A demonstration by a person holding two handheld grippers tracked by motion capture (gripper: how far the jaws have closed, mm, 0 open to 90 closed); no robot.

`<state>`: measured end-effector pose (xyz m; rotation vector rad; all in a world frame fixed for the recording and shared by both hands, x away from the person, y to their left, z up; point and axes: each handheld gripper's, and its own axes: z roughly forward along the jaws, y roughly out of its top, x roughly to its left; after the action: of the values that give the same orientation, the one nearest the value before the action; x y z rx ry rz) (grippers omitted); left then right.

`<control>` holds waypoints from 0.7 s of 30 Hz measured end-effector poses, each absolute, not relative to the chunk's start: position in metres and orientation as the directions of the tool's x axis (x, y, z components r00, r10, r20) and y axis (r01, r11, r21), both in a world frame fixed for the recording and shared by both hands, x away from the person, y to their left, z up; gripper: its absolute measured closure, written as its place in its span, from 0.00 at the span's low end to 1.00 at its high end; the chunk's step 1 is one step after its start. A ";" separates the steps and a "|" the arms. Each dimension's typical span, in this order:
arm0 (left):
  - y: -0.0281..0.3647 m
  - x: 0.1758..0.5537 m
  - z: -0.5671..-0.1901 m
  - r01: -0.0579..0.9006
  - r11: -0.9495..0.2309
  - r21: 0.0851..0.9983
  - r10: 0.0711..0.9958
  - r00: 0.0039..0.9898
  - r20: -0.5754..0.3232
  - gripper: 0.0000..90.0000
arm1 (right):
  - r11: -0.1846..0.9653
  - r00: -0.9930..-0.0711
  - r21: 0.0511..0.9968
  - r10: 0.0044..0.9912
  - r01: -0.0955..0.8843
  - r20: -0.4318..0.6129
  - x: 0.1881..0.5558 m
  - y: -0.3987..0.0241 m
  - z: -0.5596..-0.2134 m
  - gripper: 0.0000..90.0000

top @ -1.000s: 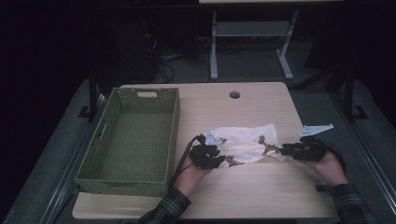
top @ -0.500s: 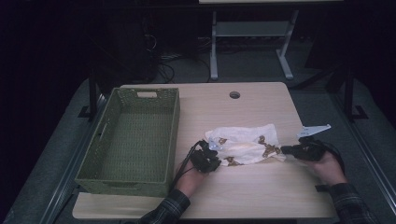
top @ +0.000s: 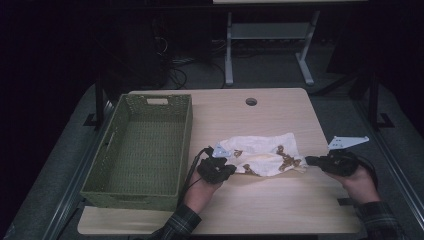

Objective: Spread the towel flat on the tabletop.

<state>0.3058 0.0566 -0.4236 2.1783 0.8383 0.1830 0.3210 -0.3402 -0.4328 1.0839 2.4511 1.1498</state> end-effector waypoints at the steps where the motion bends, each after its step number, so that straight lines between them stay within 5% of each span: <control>1: 0.058 0.303 -0.423 0.511 -0.472 0.718 0.623 0.770 -0.138 0.95 | 0.423 -0.705 0.738 0.702 0.526 0.100 0.317 -0.341 -0.432 0.99; 21: 0.065 0.264 -0.428 0.550 -0.492 0.675 0.626 0.762 -0.165 0.95 | 0.448 -0.762 0.714 0.620 0.538 0.185 0.240 -0.343 -0.446 0.99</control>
<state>0.2640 0.0655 -0.4278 2.2106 0.8746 0.1306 0.2405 -0.3434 -0.4460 1.0379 2.5845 1.2157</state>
